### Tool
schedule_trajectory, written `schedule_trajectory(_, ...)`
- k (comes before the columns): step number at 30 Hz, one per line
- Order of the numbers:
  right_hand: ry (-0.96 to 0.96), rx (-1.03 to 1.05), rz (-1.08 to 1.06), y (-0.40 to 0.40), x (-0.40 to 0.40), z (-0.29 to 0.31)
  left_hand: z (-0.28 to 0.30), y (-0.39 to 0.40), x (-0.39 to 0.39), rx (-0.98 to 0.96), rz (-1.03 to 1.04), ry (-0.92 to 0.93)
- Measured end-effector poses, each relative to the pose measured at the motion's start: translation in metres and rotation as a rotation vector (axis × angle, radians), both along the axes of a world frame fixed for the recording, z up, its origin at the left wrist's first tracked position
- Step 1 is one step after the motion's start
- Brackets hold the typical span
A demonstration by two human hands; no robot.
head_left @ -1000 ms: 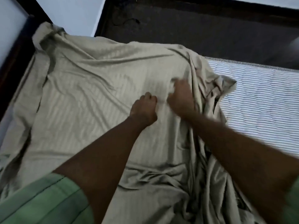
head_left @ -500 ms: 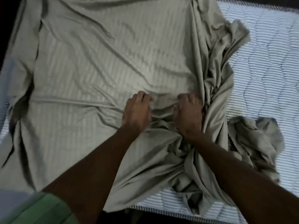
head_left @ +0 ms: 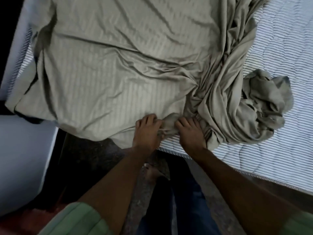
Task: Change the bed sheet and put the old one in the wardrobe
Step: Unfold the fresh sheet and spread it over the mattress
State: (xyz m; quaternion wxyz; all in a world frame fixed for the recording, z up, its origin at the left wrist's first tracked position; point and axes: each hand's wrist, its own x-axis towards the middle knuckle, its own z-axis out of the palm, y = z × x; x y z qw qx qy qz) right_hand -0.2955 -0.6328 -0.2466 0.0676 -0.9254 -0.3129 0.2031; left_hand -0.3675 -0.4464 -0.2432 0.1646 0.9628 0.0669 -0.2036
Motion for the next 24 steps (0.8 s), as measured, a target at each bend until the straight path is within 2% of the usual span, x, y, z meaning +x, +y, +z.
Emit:
schedule_trajectory(2, 0.023, -0.004, -0.123, 0.009, -0.008, 0.014, 0.003, -0.008, -0.006, 0.012, 0.002, -0.081)
schedule_trajectory(4, 0.19, -0.055, -0.26, 0.018, -0.022, 0.027, 0.003, -0.008, -0.021, -0.027, -0.011, -0.137)
schedule_trajectory(5, 0.303, -0.109, -0.257, 0.017, -0.032, 0.025, 0.001, -0.005, -0.032, -0.062, -0.023, -0.11)
schedule_trajectory(8, 0.71, -0.217, -0.066, 0.005, -0.075, 0.029, 0.003, -0.002, -0.083, -0.09, -0.168, 0.258)
schedule_trajectory(9, 0.764, -0.208, -0.029, 0.003, -0.083, 0.029, 0.004, 0.001, -0.096, -0.073, -0.203, 0.368)
schedule_trajectory(10, 0.74, -0.178, -0.027, 0.004, -0.085, 0.031, 0.006, 0.005, -0.102, -0.05, -0.21, 0.391)
schedule_trajectory(11, 0.622, -0.122, -0.035, 0.007, -0.079, 0.034, 0.011, 0.009, -0.1, -0.029, -0.191, 0.355)
schedule_trajectory(14, 0.033, 0.168, -0.016, 0.02, -0.044, 0.048, 0.02, 0.018, -0.078, 0.005, -0.071, 0.097)
schedule_trajectory(15, -0.151, 0.215, -0.016, 0.018, -0.028, 0.048, 0.023, 0.018, -0.069, 0.003, -0.051, 0.024)
schedule_trajectory(16, -0.275, 0.177, -0.037, 0.013, -0.011, 0.049, 0.025, 0.015, -0.059, -0.004, -0.042, -0.021)
schedule_trajectory(18, -0.315, -0.062, -0.143, -0.006, 0.02, 0.05, 0.031, 0.0, -0.037, -0.047, -0.03, -0.08)
schedule_trajectory(20, -0.248, -0.241, -0.253, -0.033, 0.044, 0.047, 0.037, -0.021, -0.012, -0.117, -0.021, -0.121)
schedule_trajectory(22, -0.151, -0.292, -0.373, -0.066, 0.059, 0.048, 0.04, -0.048, 0.011, -0.191, 0.011, -0.138)
schedule_trajectory(24, -0.056, -0.202, -0.562, -0.096, 0.074, 0.05, 0.04, -0.075, 0.031, -0.23, 0.031, -0.158)
